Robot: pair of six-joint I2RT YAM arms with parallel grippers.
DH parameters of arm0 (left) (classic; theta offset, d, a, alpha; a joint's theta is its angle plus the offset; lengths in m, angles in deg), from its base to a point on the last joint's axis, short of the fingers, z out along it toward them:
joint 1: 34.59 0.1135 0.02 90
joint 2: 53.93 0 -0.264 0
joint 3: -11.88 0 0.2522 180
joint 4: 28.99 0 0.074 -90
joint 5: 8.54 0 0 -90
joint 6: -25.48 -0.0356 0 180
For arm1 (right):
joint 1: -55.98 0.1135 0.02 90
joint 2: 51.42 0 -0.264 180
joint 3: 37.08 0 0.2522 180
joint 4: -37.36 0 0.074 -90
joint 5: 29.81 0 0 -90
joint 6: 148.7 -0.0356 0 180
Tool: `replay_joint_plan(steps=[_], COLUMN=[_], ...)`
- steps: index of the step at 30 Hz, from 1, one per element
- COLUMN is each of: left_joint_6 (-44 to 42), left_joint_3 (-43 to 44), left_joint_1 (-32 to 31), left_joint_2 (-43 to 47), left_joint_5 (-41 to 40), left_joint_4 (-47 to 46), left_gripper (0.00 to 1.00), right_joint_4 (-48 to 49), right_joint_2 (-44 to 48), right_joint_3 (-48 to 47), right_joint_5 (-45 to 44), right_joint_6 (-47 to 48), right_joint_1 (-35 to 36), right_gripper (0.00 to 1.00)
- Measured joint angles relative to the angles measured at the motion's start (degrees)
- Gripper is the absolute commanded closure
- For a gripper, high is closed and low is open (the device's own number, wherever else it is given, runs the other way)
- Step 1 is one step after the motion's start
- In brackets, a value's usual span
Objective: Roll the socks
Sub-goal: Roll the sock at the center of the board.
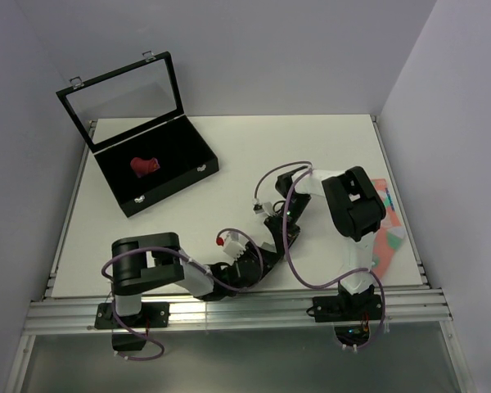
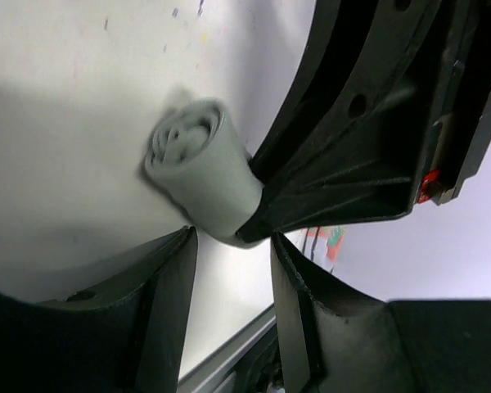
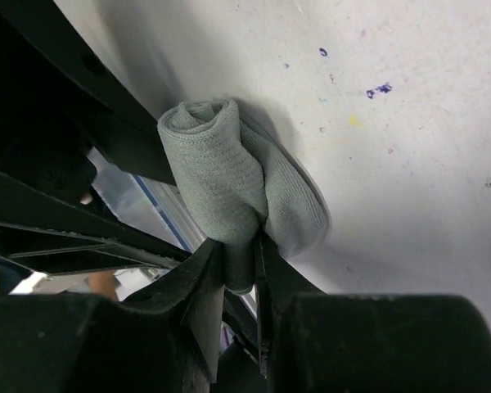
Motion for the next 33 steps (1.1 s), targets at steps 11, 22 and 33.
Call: replay_joint_plan(steps=[11, 22, 33], left_joint_6=[14.71, 17.14, 17.64], left_joint_3=[3.34, 0.50, 0.81], left_joint_1=[-5.11, -4.68, -2.91], left_joint_2=[-2.67, -3.63, -7.37], left_joint_5=[-9.38, -14.19, -14.34], left_joint_4=[5.86, 0.66, -5.90], left_gripper=[0.54, 0.53, 0.54], right_joint_4=[-3.13, -5.09, -7.17], right_joint_2=[-4.22, -4.22, -4.22], right_joint_3=[-1.14, -1.49, -2.54], right_joint_5=[5.84, 6.43, 6.32], right_joint_6=[2.27, 7.61, 12.11], right_joint_1=[-3.48, -3.52, -3.52], right_gripper=[0.79, 0.79, 0.79])
